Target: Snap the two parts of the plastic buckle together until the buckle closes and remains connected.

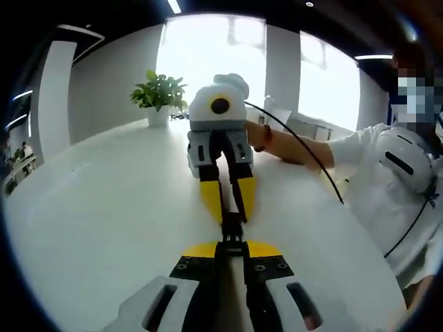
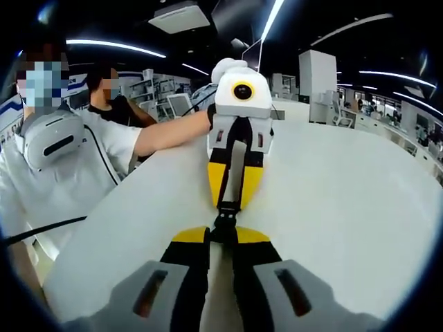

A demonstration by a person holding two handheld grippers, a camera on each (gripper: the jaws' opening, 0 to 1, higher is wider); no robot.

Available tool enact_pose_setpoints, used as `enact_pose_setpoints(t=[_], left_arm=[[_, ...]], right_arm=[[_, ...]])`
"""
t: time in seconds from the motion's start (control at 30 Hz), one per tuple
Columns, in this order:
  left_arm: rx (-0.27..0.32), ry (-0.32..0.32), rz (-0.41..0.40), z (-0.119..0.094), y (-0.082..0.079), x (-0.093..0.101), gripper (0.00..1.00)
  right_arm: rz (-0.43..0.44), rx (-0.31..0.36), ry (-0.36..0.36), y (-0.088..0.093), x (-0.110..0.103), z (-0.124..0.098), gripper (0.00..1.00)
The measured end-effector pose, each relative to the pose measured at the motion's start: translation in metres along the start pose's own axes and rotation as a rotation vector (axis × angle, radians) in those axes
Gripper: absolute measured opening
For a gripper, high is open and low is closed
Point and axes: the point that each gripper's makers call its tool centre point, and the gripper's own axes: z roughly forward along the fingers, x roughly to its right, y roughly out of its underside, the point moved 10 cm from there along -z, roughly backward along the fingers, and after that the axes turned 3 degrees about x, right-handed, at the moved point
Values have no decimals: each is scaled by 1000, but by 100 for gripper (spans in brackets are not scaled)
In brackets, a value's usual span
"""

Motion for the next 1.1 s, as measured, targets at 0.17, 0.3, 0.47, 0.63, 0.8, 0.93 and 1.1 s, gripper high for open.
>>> enact_pose_setpoints(t=[0.17,0.3,0.47,0.63,0.8,0.93,1.1], left_arm=[[27,14,-33,0,4,-1,10],[19,9,-21,1,3,3,10],[18,17,-9,1,4,3,10],[15,23,-3,0,2,0,10],[20,28,-4,1,3,0,10],[20,28,-8,1,2,-1,10],[12,24,5,1,1,-1,9]], right_arm=[[19,12,5,1,0,1,11],[11,9,8,0,0,1,11],[-11,10,-2,0,0,1,11],[-19,1,-6,-1,3,1,11],[-17,0,-8,-2,1,3,11],[-16,-7,-5,-3,0,5,10],[0,6,-3,-2,2,3,10]])
